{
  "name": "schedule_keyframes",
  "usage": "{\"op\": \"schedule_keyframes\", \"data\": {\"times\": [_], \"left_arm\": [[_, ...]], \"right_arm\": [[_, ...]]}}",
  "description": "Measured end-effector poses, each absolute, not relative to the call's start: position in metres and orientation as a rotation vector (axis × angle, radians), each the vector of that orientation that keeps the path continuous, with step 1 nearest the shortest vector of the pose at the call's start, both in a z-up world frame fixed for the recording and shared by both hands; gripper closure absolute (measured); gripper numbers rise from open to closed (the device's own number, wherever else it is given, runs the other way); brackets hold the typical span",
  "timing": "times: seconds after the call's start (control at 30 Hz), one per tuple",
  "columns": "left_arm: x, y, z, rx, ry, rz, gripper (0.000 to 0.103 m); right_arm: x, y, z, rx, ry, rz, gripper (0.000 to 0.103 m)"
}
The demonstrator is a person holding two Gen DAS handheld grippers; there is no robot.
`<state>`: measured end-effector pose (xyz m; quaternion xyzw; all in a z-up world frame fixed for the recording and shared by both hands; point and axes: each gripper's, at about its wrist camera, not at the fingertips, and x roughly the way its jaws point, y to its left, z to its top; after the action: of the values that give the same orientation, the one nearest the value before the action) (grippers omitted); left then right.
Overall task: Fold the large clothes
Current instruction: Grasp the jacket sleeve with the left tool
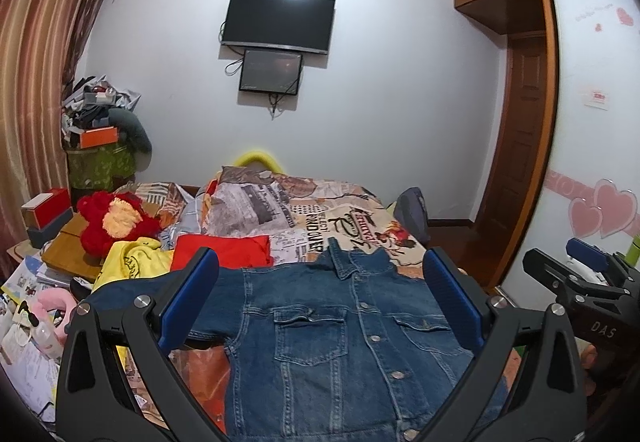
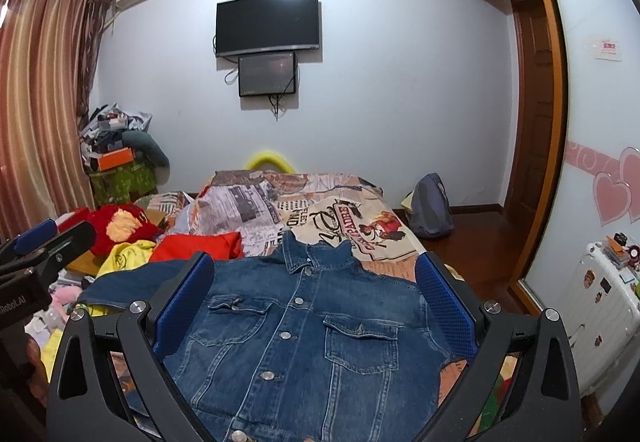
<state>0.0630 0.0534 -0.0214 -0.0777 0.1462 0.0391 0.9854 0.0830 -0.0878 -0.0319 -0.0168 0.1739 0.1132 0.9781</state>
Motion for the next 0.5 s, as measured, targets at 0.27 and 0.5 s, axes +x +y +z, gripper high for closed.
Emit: {"op": "schedule_keyframes", "data": {"times": [0.27,0.5], "left_arm": [[0.096,0.094,-0.032,-0.163,0.304,0.131,0.001],[0.123,0.162,-0.057,-0.188,0.344,0.344,0.001]], "right_arm": [[0.121,-0.065,-0.043,-0.089,0.380,0.260,0.003],[0.164,-0.038,-0.065,-0.139,0.436,0.288,0.003]]}}
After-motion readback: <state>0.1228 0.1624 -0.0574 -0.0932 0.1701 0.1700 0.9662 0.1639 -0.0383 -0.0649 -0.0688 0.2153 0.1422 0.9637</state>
